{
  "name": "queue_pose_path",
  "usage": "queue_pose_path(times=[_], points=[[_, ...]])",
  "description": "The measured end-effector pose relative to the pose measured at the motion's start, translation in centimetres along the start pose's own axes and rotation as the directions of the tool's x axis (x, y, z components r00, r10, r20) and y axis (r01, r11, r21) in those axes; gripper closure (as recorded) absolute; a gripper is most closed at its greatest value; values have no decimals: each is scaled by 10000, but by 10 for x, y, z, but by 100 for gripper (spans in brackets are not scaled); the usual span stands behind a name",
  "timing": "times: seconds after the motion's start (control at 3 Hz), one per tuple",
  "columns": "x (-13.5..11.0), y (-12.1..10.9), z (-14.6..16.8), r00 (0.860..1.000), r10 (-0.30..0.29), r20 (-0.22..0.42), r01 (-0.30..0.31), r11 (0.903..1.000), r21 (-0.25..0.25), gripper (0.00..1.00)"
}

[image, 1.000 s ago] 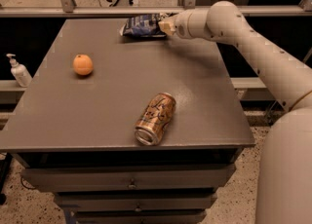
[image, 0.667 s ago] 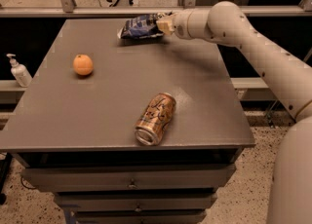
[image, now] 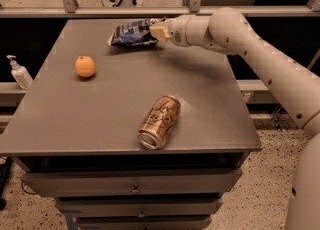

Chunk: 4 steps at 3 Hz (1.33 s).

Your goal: Move blue chip bag near orange

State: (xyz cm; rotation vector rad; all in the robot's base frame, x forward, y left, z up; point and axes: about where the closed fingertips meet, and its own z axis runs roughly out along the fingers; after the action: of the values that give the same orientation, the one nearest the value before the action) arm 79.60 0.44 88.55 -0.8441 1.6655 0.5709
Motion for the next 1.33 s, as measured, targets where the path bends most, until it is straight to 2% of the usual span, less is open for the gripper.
queue_pose_path(times=[0.33, 0.67, 1.0, 1.33], points=[[2, 25, 12, 9991, 373, 193, -361, 9977, -579, 100], [-2, 54, 29, 9969, 649, 455, -583, 9894, -1333, 100], [-14, 76, 38, 9945, 698, 780, -537, 9797, -1930, 100], [-24, 91, 40, 9926, 720, 981, -475, 9715, -2322, 100]])
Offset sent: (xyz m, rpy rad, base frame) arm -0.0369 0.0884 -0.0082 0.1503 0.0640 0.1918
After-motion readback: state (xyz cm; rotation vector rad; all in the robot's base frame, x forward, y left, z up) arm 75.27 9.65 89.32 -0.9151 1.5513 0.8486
